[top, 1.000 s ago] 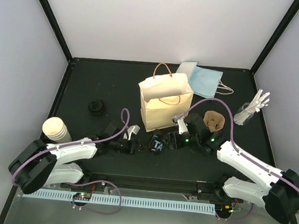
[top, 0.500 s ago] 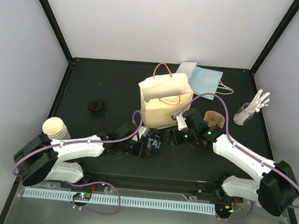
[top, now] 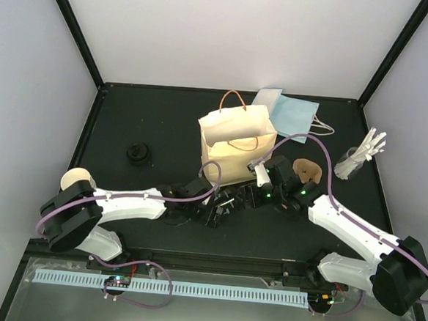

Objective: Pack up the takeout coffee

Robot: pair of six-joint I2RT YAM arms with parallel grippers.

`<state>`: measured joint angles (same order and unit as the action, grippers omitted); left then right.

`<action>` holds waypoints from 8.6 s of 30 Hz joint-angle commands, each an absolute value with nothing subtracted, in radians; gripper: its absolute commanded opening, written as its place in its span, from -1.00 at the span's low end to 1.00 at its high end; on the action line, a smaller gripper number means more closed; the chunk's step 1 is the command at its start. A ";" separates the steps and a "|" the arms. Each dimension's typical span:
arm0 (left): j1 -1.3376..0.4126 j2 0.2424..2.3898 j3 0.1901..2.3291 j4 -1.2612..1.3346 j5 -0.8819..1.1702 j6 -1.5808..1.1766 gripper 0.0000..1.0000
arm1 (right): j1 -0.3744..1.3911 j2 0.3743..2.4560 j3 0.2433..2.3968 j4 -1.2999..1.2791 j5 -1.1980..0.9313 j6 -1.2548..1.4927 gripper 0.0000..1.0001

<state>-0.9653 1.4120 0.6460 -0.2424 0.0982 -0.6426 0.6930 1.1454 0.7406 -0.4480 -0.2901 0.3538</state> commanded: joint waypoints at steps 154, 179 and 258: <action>-0.951 0.914 0.435 0.108 0.224 -0.177 0.98 | 0.691 1.095 0.978 -0.856 -0.285 0.245 0.44; -0.792 1.067 0.293 0.491 0.485 -0.944 0.61 | 1.018 1.337 1.021 -0.871 0.081 0.276 0.44; -0.823 1.701 0.192 0.870 0.579 -1.371 -0.43 | 1.052 1.403 0.900 -0.805 -0.070 0.308 0.45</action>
